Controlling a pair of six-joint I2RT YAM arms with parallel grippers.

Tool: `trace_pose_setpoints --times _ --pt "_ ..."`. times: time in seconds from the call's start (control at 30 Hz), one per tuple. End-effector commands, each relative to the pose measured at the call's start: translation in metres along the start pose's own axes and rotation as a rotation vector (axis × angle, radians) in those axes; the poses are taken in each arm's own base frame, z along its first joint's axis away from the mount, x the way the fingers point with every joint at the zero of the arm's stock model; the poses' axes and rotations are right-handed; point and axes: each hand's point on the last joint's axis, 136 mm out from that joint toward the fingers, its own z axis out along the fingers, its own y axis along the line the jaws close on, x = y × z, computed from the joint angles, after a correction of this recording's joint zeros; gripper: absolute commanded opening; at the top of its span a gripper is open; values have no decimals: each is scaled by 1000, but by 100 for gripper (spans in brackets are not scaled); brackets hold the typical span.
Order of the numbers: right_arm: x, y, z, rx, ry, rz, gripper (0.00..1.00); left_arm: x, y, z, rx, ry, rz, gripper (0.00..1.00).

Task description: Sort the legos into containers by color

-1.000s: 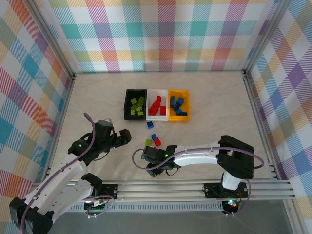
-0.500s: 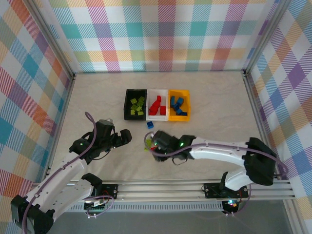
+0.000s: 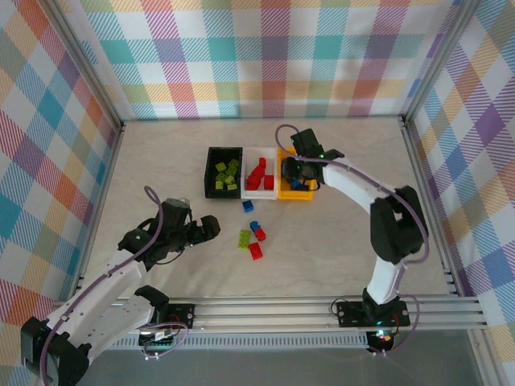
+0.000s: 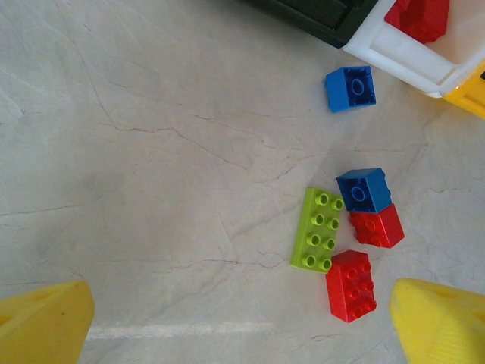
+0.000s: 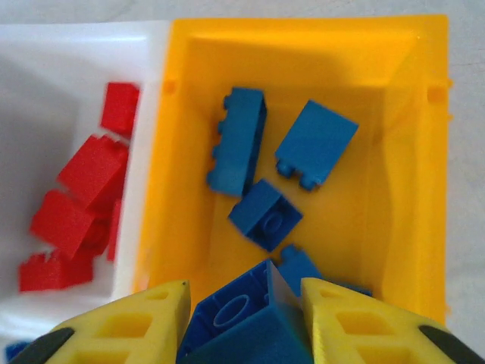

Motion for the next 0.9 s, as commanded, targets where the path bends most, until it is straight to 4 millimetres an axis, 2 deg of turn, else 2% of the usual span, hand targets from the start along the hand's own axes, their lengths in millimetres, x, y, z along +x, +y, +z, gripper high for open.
trace_pose_setpoints --times 0.0,0.1,0.2,0.27,0.43,0.53,0.6,0.73,0.87 --pt "-1 -4 11 13 50 -4 48 2 2 4 10 3 -25 100" --pt "-7 1 4 -19 29 -10 65 2 2 4 10 4 -26 100" --pt "-5 11 -15 -57 7 -30 69 1 1 5 9 4 -21 100" --pt "7 19 -27 -77 8 -50 69 0 0 6 13 3 -21 100" --pt "73 50 -51 -163 66 -145 70 -2 -1 6 12 -3 -19 100" --pt "127 70 -59 -216 141 -216 75 -2 0 5 10 -4 -19 100" --pt "153 79 -61 -244 175 -245 75 -2 1 5 7 -6 -18 100" --pt "186 100 -53 -312 231 -304 73 -2 2 6 2 -4 -23 100" --pt "203 111 -37 -302 268 -348 70 0 3 7 4 -1 -27 100"
